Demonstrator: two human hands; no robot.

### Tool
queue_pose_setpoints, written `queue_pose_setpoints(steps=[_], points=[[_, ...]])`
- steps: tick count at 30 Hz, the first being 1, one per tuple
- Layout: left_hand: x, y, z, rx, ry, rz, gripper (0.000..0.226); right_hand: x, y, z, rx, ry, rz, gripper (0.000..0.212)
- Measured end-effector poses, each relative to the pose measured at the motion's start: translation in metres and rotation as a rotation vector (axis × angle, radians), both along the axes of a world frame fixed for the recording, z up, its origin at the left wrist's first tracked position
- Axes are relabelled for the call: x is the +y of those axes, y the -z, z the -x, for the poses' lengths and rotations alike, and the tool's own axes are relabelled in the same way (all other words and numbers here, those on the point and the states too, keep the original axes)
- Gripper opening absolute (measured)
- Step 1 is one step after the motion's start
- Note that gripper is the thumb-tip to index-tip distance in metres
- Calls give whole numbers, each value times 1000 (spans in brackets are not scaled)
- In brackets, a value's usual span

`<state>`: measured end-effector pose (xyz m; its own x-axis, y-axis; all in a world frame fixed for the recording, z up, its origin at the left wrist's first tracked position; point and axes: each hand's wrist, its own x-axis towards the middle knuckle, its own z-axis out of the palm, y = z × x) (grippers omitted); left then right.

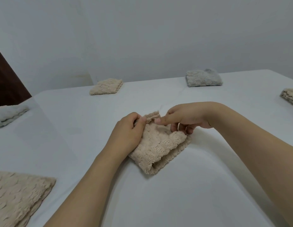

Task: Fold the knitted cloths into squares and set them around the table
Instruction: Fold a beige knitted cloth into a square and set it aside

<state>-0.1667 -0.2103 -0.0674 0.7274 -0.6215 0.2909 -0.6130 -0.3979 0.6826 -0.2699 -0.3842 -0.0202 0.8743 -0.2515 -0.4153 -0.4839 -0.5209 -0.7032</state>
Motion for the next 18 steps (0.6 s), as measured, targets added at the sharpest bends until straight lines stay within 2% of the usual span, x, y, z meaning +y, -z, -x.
queue_pose_setpoints(steps=[5, 7, 9, 13, 16, 18], points=[[-1, 0, -5, 122, -48, 111, 35, -3, 8, 1, -2, -23, 24, 29], [-3, 3, -3, 144, -36, 75, 35, -4, 9, 1, -27, -31, -34, 22], [-5, 5, -1, 158, -45, 27, 34, -3, 9, -1, -45, -16, -47, 25], [4, -10, -5, 420, -30, 4, 32, 6, 10, -5, -7, 31, 150, 26], [15, -17, -9, 516, 56, -72, 22, 13, 10, -7, 10, 15, 354, 22], [16, -15, -9, 549, 55, -74, 26, 16, 13, -11, 11, 21, 433, 23]])
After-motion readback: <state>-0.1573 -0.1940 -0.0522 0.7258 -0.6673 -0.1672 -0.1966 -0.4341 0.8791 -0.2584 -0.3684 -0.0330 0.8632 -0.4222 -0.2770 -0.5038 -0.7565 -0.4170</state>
